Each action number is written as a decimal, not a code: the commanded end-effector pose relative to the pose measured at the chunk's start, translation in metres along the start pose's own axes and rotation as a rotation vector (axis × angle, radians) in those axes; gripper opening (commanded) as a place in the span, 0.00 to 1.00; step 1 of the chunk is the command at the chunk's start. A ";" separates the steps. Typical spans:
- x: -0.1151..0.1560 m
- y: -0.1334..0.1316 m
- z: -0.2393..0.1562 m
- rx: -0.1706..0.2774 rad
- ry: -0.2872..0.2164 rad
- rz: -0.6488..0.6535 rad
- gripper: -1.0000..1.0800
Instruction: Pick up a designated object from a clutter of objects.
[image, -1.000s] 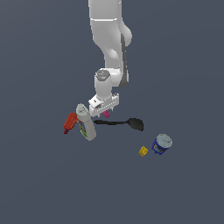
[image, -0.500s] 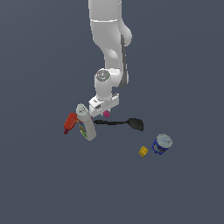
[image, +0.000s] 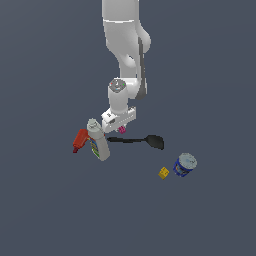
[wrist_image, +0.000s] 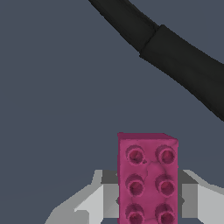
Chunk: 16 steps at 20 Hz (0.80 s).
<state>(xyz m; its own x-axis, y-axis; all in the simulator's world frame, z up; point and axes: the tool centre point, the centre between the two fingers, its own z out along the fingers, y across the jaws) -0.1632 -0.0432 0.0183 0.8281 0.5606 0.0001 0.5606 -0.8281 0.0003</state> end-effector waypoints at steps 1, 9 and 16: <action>0.002 0.000 -0.006 0.000 0.001 0.000 0.00; 0.012 -0.002 -0.041 0.000 0.001 0.000 0.00; 0.026 -0.003 -0.090 0.000 0.001 0.000 0.00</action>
<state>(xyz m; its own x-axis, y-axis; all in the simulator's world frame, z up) -0.1461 -0.0284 0.0970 0.8280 0.5608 0.0007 0.5608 -0.8280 0.0006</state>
